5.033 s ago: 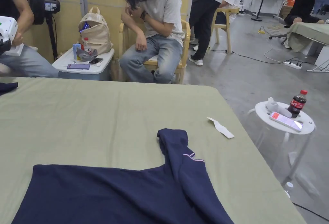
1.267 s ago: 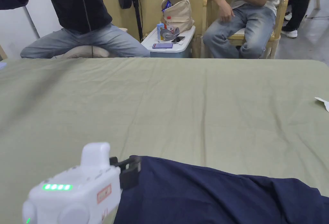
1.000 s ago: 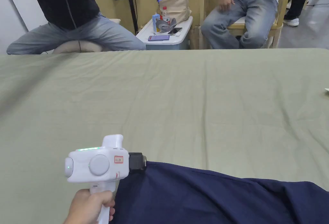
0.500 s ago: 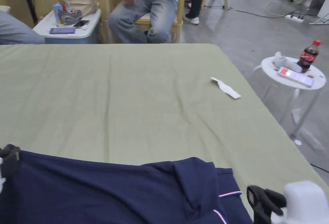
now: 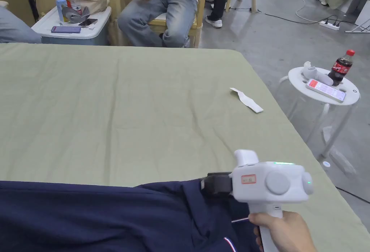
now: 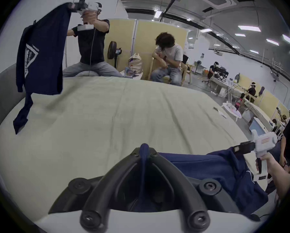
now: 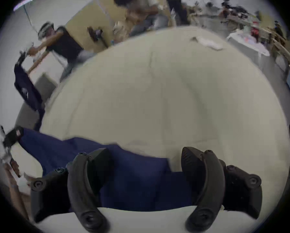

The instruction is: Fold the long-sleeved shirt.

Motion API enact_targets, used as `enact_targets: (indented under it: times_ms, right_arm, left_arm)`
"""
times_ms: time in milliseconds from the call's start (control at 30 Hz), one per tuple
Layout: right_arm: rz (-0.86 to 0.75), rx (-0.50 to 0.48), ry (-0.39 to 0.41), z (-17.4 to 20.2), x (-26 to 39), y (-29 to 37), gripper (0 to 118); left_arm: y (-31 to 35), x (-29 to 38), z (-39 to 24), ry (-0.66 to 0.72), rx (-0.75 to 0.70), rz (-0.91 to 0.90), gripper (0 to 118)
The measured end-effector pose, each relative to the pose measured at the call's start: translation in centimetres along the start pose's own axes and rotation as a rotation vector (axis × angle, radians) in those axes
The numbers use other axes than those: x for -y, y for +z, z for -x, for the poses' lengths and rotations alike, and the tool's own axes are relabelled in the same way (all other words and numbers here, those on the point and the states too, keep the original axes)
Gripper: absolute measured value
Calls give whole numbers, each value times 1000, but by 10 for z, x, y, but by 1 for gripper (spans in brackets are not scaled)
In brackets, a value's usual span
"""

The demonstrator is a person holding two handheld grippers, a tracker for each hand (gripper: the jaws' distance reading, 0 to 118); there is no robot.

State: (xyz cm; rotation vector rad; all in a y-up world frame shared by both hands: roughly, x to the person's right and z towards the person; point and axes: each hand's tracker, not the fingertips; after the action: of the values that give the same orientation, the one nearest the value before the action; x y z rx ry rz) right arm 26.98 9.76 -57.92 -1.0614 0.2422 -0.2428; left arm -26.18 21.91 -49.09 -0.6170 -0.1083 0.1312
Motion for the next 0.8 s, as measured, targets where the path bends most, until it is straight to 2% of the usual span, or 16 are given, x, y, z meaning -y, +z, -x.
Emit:
enact_targets:
  times_ms: [33, 67, 100, 133, 167, 200, 233, 267, 333, 367, 433, 467, 567, 633, 667, 800]
  right_arm:
    - [23, 57, 63, 17, 5, 0, 95]
    - [-54, 139, 191, 37, 9, 11, 94]
    - [-6, 164, 249, 47, 12, 11, 84]
    - [-5, 196, 334, 57, 18, 11, 62]
    - [-32, 197, 349, 54, 18, 9, 39]
    - [-31, 159, 289, 51, 16, 12, 20]
    - [-54, 215, 254, 50, 16, 13, 20]
    - [-59, 159, 233, 46, 16, 17, 20]
    - [-193, 197, 242, 47, 18, 36, 20]
    - [-271, 228, 216, 47, 17, 50, 20]
    - [-325, 167, 83, 37, 5, 70, 20]
    - [-348, 151, 64, 34, -2, 75, 20]
    - [-341, 184, 95, 36, -27, 83, 20]
    - [-364, 199, 133, 48, -36, 93, 20]
    - [-402, 214, 167, 55, -38, 100, 20]
    - [-509, 215, 209, 79, -36, 143, 20]
  left_arm:
    - [-2, 1, 0, -8, -2, 12, 2]
    - [-4, 3, 1, -19, -9, 18, 2]
    - [-5, 5, 1, -26, -14, 22, 2]
    - [-9, 7, 3, -27, -12, 29, 2]
    - [-12, 10, 5, -25, -9, 36, 2]
    - [-15, 12, 5, -23, -12, 41, 2]
    - [-19, 14, 6, -20, -20, 49, 2]
    - [-22, 14, 5, -14, -27, 56, 2]
    - [-22, 11, 7, -9, -38, 68, 2]
    - [-17, 7, 6, -15, -38, 68, 2]
    - [-10, -3, 6, -22, -32, 48, 2]
    - [-8, -11, 5, -21, -32, 26, 2]
    - [-8, -39, 1, 6, -31, -2, 2]
    - [-6, -56, -8, -23, -51, -26, 2]
    - [-8, -64, -8, -54, -75, -48, 2]
    - [21, -89, -20, -74, -66, -97, 2]
